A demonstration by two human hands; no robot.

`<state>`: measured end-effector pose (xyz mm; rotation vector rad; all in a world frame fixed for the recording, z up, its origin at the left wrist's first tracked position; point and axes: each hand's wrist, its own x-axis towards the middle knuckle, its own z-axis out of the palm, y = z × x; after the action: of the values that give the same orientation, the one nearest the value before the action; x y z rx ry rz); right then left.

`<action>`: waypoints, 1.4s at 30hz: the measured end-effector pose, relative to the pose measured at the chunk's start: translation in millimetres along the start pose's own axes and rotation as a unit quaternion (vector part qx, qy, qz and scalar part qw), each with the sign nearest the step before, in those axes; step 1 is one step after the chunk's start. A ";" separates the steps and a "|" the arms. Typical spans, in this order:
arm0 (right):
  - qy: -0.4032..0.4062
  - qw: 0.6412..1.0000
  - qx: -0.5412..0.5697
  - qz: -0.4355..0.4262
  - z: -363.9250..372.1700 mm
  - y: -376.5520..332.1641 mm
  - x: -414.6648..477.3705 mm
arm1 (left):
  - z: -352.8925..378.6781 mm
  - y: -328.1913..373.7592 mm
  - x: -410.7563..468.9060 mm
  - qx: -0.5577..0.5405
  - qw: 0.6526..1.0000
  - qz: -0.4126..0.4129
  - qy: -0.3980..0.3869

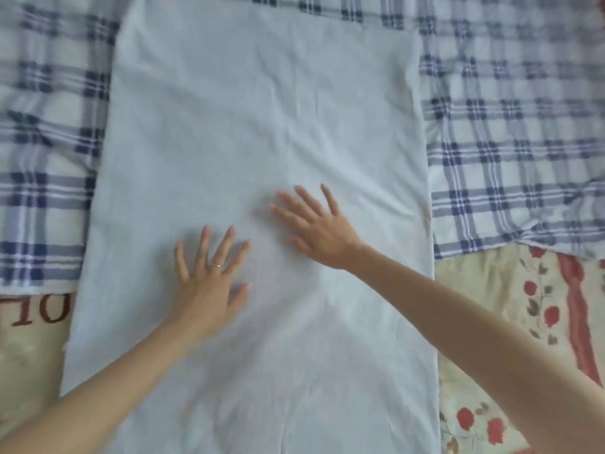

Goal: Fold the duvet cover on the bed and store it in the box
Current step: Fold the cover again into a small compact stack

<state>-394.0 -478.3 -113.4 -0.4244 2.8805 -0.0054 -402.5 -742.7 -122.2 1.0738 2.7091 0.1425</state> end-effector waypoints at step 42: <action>0.054 0.886 0.100 0.449 -36.3 314.1 251.8 | -36.0 -103.2 326.4 -0.071 0.919 -0.382 0.065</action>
<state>-726.1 -250.2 -146.3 0.9805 2.8445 -0.1682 -710.6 -594.2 -160.7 -0.0809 2.9529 0.2726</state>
